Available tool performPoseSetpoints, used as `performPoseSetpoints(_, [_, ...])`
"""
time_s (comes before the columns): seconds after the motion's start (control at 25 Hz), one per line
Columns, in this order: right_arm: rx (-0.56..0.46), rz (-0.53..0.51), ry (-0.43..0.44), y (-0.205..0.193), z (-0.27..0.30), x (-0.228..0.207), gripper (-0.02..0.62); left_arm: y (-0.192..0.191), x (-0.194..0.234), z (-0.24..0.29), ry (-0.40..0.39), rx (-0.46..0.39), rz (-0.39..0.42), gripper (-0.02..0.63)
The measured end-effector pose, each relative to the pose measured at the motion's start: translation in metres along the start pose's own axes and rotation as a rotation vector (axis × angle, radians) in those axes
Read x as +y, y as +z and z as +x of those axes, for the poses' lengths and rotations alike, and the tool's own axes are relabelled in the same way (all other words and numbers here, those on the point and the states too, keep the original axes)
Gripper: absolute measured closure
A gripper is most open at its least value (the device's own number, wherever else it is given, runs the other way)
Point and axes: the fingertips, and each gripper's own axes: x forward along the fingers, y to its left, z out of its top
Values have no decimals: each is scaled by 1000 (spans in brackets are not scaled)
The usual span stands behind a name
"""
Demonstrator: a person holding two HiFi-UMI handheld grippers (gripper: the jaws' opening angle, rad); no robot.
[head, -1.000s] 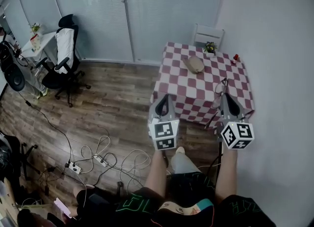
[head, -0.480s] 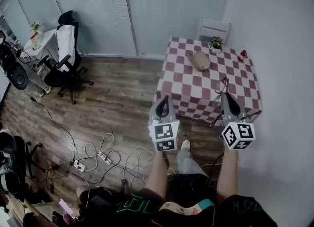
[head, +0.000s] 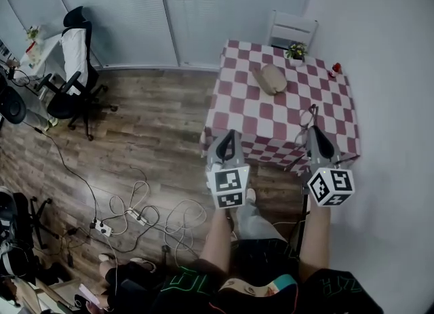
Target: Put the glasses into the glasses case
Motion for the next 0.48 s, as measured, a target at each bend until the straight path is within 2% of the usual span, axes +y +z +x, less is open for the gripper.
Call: performPoseSetpoints(0.48, [93,36,-57,-38,49,-65,577,-38,-31,91,-56,103,-23,598])
